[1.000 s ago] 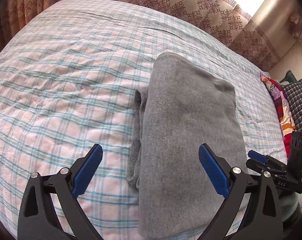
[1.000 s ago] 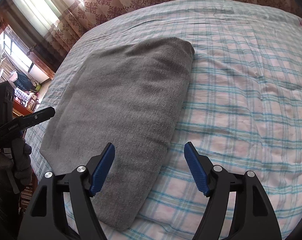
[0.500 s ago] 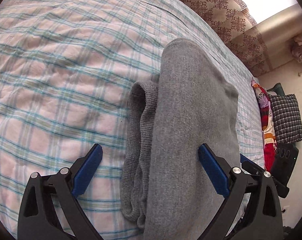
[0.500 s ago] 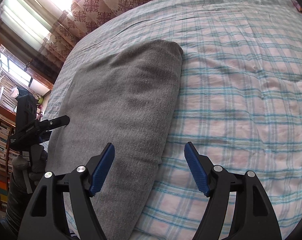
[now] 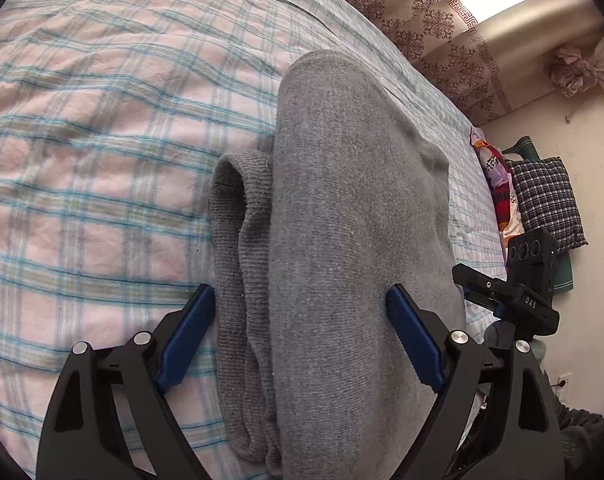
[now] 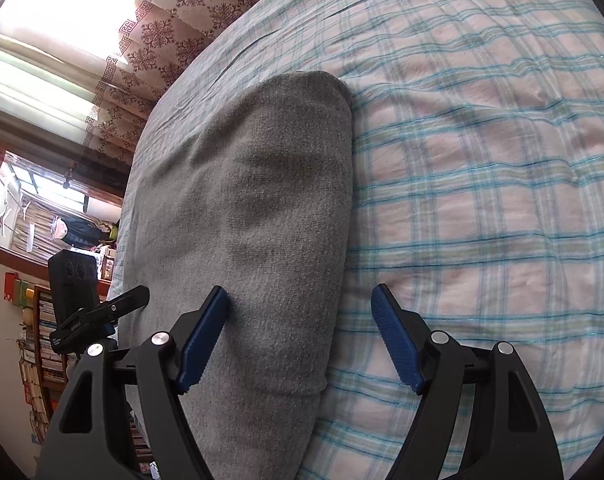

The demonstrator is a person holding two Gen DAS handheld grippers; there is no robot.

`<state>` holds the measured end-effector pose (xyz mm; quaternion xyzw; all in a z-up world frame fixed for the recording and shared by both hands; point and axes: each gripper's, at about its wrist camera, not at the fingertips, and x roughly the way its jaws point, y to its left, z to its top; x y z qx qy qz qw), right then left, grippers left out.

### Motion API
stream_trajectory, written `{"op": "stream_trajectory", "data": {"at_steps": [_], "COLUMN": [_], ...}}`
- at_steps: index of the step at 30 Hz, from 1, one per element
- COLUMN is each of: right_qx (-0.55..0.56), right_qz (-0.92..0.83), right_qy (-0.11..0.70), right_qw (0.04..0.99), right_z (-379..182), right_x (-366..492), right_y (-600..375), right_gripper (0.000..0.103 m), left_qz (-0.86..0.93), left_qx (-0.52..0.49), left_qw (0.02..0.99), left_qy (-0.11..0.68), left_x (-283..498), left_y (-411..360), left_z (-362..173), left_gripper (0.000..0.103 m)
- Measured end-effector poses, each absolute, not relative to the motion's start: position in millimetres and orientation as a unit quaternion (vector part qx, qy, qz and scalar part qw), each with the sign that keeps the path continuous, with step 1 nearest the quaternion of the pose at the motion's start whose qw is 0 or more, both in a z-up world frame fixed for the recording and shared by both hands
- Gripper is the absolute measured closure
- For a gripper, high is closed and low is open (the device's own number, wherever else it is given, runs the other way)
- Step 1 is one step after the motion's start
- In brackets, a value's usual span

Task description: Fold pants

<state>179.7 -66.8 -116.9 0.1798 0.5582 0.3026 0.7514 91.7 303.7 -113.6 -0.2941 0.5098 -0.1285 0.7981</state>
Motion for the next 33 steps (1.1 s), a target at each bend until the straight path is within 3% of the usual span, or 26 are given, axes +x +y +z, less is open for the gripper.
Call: {"op": "stream_trajectory", "data": {"at_steps": [5,7,16,17,19,22,33], "right_qx": [0.177,0.172,0.171,0.170,0.171,0.166,0.145], "right_qz": [0.320,0.330,0.344,0.342,0.348,0.355,0.375], "right_qy": [0.558,0.558,0.555,0.556,0.556,0.548,0.505], "right_qw": [0.745,0.742,0.738,0.739,0.736,0.739,0.764], "right_z": [-119.1,-119.7,-123.8,-124.7,-124.7,-118.1,-74.2], "right_x": [188.1,186.9,197.2,198.6,198.0,195.2,188.8], "right_y": [-46.3,-36.3,-18.4,-19.6,-18.6,-18.0,-18.8], "right_gripper": [0.028,0.030,0.032,0.034,0.050,0.062,0.076], "left_qz": [-0.146,-0.155,-0.165,-0.167,-0.167,-0.160,-0.144], "left_qx": [-0.296,-0.315,-0.346,-0.348,-0.352,-0.357,-0.368], "left_qw": [0.794,0.787,0.782,0.781,0.780,0.782,0.789], "left_qy": [0.511,0.507,0.492,0.491,0.490,0.485,0.470], "left_x": [94.7,94.1,91.3,91.3,90.8,86.2,74.7], "left_y": [303.7,305.3,302.0,301.9,301.1,302.3,300.3], "left_z": [-114.9,-117.6,-122.1,-122.3,-123.1,-122.3,-106.8], "left_gripper": [0.018,0.027,0.040,0.042,0.048,0.057,0.061]}}
